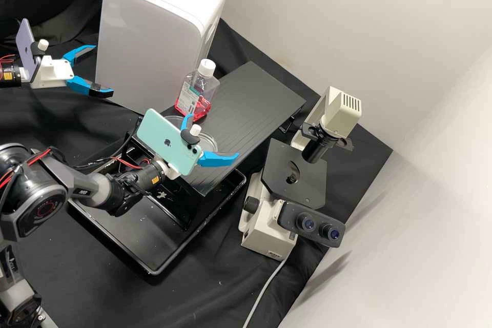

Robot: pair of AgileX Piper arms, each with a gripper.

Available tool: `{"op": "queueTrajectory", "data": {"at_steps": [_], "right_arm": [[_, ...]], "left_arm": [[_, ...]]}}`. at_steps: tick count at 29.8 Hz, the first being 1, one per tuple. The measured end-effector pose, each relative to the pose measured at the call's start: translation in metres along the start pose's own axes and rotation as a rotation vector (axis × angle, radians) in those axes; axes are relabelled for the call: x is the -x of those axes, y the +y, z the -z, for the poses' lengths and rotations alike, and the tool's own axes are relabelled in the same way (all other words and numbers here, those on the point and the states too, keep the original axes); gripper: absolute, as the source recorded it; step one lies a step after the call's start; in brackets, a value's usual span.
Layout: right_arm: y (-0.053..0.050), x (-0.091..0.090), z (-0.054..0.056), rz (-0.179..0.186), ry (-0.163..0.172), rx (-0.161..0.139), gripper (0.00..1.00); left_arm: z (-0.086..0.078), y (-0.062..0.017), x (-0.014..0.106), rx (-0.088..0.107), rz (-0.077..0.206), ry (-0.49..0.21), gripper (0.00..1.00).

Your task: Place the lid on the petri dish

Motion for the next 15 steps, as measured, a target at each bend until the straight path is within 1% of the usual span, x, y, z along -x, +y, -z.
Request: {"op": "queueTrajectory", "data": {"at_steps": [1,3,4,6,7,9,11,15], "right_arm": [[0.0,0.0,0.0,0.0,0.0,0.0,1.0],[0.0,0.0,0.0,0.0,0.0,0.0,1.0],[0.0,0.0,0.0,0.0,0.0,0.0,1.0],[0.0,0.0,0.0,0.0,0.0,0.0,1.0],[0.0,0.0,0.0,0.0,0.0,0.0,1.0],[0.0,0.0,0.0,0.0,0.0,0.0,1.0],[0.0,0.0,0.0,0.0,0.0,0.0,1.0],[0.0,0.0,0.0,0.0,0.0,0.0,1.0]], "left_arm": [[-0.001,-0.0011,0.001,0.006,0.006,-0.01,1.0],[-0.003,-0.0027,0.002,0.012,0.017,-0.033,1.0],[-0.005,-0.0042,0.003,0.011,0.026,-0.049,1.0],[-0.006,-0.0053,0.004,0.008,0.033,-0.067,1.0],[-0.009,-0.0061,0.005,0.003,0.038,-0.082,1.0],[-0.01,-0.0073,0.006,0.003,0.043,-0.088,1.0],[-0.013,-0.0084,0.006,0.01,0.05,-0.104,1.0],[-0.017,-0.0127,0.006,0.01,0.065,-0.124,1.0]]}}
